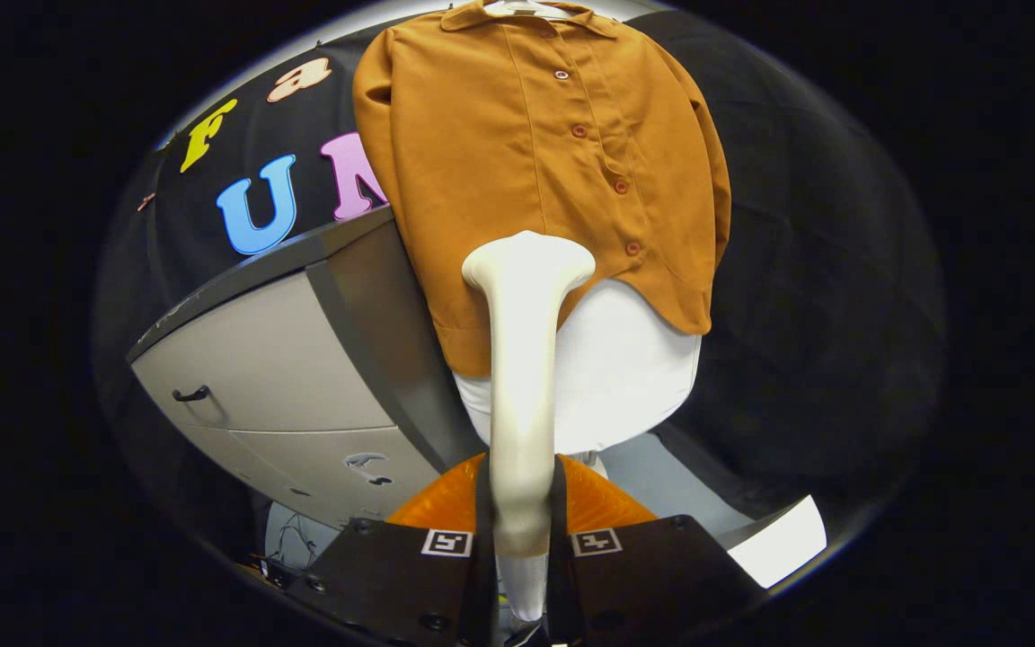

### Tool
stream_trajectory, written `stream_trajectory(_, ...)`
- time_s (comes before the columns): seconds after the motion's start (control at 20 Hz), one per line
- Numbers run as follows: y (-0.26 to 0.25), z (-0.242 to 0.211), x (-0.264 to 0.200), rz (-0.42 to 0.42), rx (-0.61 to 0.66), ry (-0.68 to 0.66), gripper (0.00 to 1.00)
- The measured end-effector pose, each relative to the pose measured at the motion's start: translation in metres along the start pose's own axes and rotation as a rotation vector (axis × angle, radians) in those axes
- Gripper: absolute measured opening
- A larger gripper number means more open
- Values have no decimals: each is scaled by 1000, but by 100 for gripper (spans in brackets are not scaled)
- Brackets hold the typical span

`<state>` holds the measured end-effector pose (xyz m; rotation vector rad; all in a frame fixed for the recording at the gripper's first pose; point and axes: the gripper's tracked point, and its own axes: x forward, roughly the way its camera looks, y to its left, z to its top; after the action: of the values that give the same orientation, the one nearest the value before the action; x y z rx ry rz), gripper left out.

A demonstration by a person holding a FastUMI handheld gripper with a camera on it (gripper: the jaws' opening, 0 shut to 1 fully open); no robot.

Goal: Iron the clothes twice with a garment steamer, once on the left side and once on the right side.

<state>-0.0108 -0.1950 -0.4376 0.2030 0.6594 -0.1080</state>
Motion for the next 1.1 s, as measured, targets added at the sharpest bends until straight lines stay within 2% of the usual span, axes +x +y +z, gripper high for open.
stream_trajectory(0.2,4,-9,-24,17,-29,-3,25)
stream_trajectory(0.45,12,23,-59,42,-24,-80,25)
stream_trajectory(1.1,21,236,-174,114,-94,-529,24)
